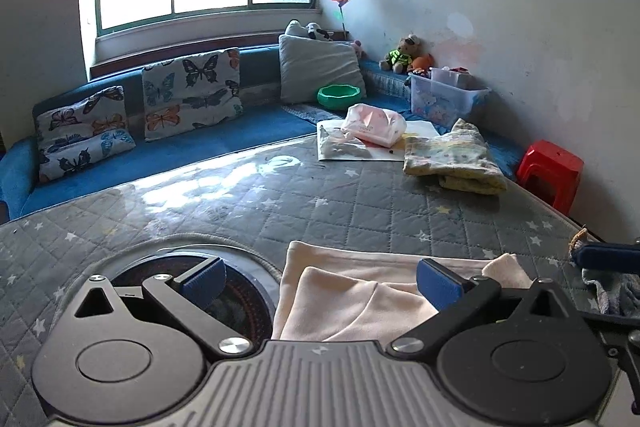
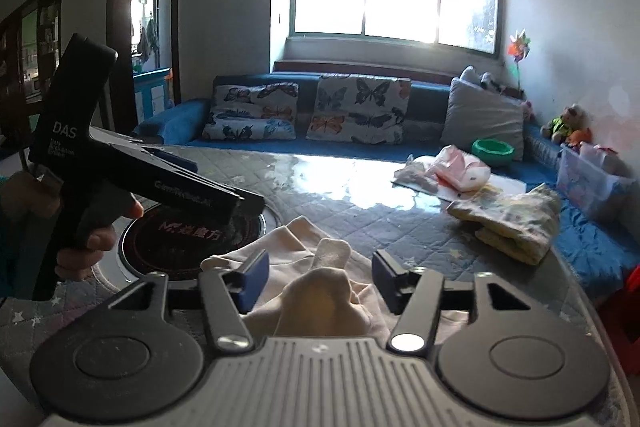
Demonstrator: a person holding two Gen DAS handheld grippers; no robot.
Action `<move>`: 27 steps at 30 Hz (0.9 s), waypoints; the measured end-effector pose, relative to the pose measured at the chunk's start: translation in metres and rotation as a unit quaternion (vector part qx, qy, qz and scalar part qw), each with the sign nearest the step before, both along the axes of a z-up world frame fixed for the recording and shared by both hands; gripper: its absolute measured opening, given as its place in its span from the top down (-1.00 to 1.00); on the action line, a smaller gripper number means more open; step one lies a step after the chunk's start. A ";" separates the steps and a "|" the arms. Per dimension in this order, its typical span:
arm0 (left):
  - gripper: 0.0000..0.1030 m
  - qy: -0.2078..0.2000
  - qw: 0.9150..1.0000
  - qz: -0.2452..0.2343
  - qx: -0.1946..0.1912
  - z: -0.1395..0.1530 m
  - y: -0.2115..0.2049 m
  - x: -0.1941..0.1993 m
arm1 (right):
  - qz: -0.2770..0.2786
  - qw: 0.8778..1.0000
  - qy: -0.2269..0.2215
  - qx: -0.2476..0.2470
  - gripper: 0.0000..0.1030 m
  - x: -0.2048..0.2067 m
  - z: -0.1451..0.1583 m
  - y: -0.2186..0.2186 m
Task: Fold clothes
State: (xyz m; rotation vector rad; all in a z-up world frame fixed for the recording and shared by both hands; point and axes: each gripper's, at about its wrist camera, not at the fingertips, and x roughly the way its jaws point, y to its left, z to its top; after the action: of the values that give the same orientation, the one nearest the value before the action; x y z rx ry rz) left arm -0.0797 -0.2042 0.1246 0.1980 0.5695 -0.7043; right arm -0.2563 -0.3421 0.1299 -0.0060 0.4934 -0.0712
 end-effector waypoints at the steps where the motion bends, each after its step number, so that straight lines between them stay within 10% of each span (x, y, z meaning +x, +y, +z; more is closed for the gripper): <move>1: -1.00 0.002 1.000 0.002 -0.001 0.000 0.002 -0.001 | -0.001 1.000 -0.002 0.000 -0.40 -0.003 0.001 0.001; 9: -1.00 0.002 1.000 -0.001 0.009 -0.005 0.007 -0.016 | -0.017 0.999 -0.030 -0.010 -0.98 -0.026 0.002 0.011; 27: -1.00 0.010 1.000 -0.009 0.012 -0.014 0.011 -0.045 | -0.004 0.999 -0.035 -0.002 -1.00 -0.051 -0.013 0.024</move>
State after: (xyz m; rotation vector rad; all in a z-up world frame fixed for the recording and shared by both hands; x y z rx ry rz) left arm -0.1249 -0.1932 0.1111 0.2178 0.5958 -0.7176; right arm -0.3069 -0.3183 0.1165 -0.0062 0.4241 -0.0802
